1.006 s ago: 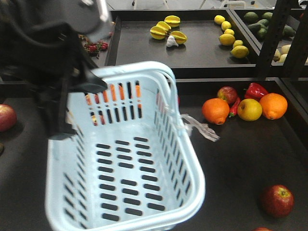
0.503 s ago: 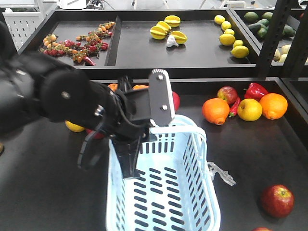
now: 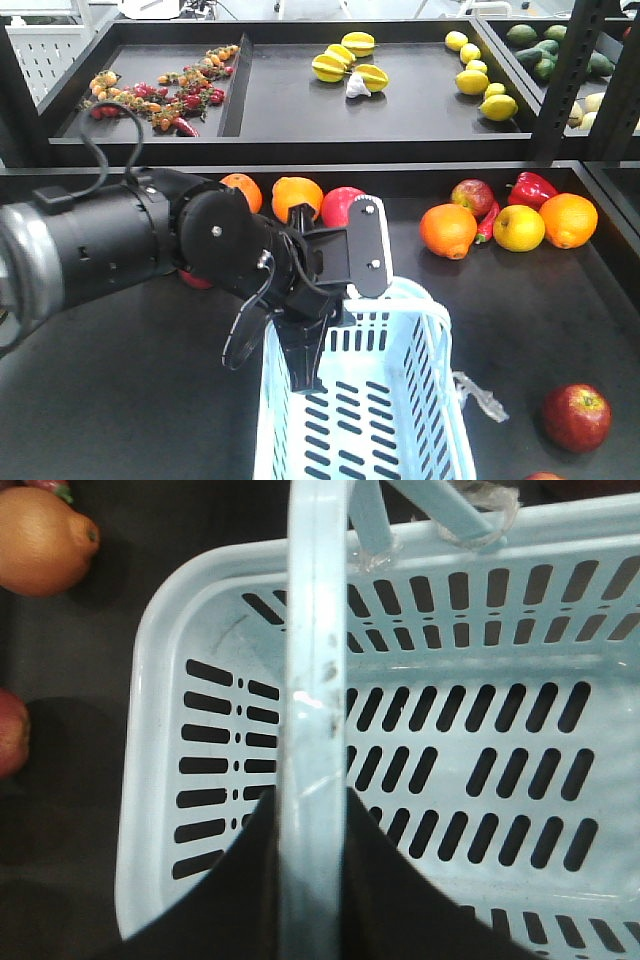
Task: Pick three apples into basket with both arms
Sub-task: 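Lower the light-blue basket onto the table with the left gripper, then release the basket handle and lift the left gripper away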
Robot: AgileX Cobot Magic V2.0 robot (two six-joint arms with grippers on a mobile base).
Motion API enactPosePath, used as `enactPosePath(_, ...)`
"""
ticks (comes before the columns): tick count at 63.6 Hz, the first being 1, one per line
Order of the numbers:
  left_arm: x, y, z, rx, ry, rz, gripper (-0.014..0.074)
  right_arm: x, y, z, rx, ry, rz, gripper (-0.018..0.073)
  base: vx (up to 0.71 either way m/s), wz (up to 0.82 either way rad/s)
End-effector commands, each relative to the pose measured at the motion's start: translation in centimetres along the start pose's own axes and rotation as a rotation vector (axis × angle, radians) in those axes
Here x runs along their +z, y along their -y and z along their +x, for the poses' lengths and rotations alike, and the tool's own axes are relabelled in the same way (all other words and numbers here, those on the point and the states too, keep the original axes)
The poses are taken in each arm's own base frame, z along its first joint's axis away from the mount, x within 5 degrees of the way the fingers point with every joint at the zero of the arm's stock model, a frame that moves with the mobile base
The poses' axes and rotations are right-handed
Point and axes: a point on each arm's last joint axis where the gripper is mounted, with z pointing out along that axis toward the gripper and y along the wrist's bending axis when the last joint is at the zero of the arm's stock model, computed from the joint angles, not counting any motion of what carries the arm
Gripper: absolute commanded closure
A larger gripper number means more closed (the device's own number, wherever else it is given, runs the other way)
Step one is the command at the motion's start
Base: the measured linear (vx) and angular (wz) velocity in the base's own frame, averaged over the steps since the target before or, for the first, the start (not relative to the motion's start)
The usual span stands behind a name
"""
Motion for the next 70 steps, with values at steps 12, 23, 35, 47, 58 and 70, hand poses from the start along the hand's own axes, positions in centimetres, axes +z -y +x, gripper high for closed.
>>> enactPosePath(12, -2.1, -0.6, -1.5, -0.009, 0.083, -0.059, 0.0561, 0.0, 0.0, -0.2, -0.012, 0.071, -0.001, 0.0568, 0.00, 0.00)
enactPosePath(23, -2.0, -0.3, -1.3, -0.008, 0.065, -0.029, 0.0429, 0.0, 0.0, -0.2, -0.012, 0.071, -0.001, 0.0568, 0.00, 0.00)
enactPosePath(35, -2.0, 0.0, -1.2, -0.018, 0.051, 0.005, 0.0207, 0.0, 0.0, -0.2, -0.012, 0.071, -0.001, 0.0568, 0.00, 0.00)
enactPosePath(47, -2.7, -0.1, -1.4, -0.059, 0.065, -0.016, 0.0011, 0.0, 0.0, -0.2, -0.012, 0.071, -0.001, 0.0568, 0.00, 0.00)
enactPosePath(58, -5.2, 0.0, -1.7, -0.118, 0.083, -0.048, -0.0022, 0.0, 0.0, -0.2, -0.012, 0.071, -0.001, 0.0568, 0.00, 0.00)
enactPosePath(70, -10.0, 1.1, -1.4, -0.221, 0.065, -0.045, -0.0005, 0.0, 0.0, -0.2, -0.012, 0.071, -0.001, 0.0568, 0.00, 0.00)
